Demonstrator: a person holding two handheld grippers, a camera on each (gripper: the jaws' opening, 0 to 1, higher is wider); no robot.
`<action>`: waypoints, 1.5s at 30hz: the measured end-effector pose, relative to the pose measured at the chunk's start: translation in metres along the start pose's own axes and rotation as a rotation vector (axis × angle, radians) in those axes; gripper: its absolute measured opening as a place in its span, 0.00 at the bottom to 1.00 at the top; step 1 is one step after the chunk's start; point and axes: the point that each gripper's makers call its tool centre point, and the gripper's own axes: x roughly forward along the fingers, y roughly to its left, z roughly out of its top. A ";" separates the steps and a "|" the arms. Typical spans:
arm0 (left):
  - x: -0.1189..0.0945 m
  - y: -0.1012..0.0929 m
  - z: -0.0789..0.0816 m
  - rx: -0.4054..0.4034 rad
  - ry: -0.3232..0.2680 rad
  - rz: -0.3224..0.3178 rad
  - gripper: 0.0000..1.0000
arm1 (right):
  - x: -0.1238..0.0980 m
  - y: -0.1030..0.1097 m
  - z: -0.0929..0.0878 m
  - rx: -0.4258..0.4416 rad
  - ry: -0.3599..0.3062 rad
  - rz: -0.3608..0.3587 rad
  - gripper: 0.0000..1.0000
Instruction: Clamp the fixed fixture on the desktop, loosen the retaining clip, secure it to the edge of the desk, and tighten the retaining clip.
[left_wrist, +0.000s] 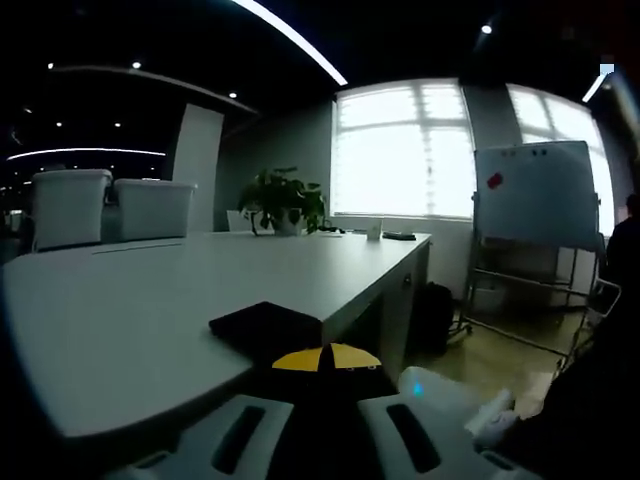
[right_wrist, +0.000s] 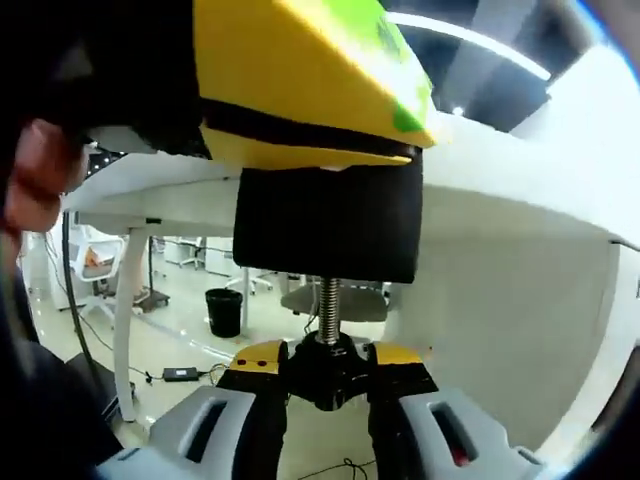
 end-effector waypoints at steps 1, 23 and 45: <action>0.000 0.000 0.000 -0.003 -0.001 0.000 0.01 | 0.000 0.001 -0.001 -0.006 0.004 0.011 0.29; -0.001 -0.001 0.000 -0.010 0.002 0.010 0.01 | 0.004 0.030 -0.006 0.070 0.011 0.609 0.28; 0.001 -0.002 -0.001 0.014 0.020 0.030 0.01 | -0.007 0.029 -0.034 0.165 0.043 0.736 0.26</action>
